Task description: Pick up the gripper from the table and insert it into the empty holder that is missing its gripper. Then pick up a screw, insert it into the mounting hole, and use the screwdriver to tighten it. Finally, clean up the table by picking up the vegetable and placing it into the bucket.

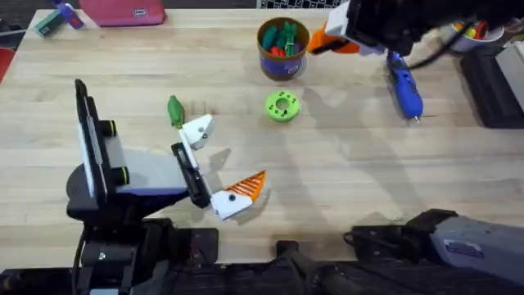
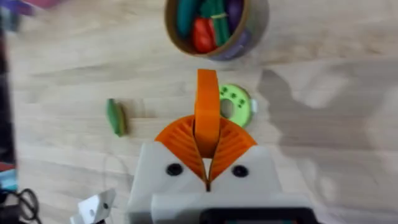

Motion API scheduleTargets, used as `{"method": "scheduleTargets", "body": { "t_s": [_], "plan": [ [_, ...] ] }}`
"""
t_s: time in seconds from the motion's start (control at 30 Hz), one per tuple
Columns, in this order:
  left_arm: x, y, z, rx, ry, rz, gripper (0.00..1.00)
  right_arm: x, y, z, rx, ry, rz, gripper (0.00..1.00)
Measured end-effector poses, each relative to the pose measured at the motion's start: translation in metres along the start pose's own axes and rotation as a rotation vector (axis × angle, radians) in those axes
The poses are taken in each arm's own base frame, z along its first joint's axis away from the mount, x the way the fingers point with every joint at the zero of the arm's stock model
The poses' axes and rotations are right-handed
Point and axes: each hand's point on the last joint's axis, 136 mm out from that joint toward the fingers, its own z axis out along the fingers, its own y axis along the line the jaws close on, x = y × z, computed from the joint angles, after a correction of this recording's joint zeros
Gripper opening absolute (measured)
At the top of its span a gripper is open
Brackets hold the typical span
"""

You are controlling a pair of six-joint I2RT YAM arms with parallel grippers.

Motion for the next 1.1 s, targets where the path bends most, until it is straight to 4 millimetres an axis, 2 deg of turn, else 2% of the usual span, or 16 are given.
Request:
{"method": "scheduleTargets", "body": {
  "t_s": [0.17, 0.27, 0.4, 0.53, 0.7, 0.83, 1.0, 1.1],
  "plan": [
    [0.000, 0.000, 0.000, 0.000, 0.000, 0.000, 0.985, 0.002, 0.011, -0.008, -0.191, -0.134, -0.014, 0.013],
    [0.000, 0.000, 0.000, 0.000, 0.000, 0.000, 0.985, 0.007, 0.024, -0.010, -0.340, -0.203, -0.044, 0.012],
    [0.000, 0.000, 0.000, 0.000, 0.000, 0.000, 0.986, 0.019, 0.044, -0.014, -0.567, -0.273, -0.088, 0.012],
    [0.000, 0.000, 0.000, 0.000, 0.000, 0.000, 0.986, 0.034, 0.049, -0.014, -0.761, -0.287, -0.062, 0.011],
    [0.000, 0.000, 0.000, 0.000, 0.000, 0.000, 0.986, 0.055, 0.036, -0.010, -0.909, -0.236, 0.025, 0.011],
    [0.000, 0.000, 0.000, 0.000, 0.000, 0.000, 0.985, 0.073, 0.026, -0.005, -0.952, -0.146, 0.087, 0.011],
    [0.000, 0.000, 0.000, 0.000, 0.000, 0.000, 0.986, 0.097, 0.027, 0.001, -0.999, 0.018, 0.096, 0.011],
    [0.000, 0.000, 0.000, 0.000, 0.000, 0.000, 0.985, 0.114, 0.027, 0.011, -1.017, 0.136, 0.100, 0.011]
  ]
}}
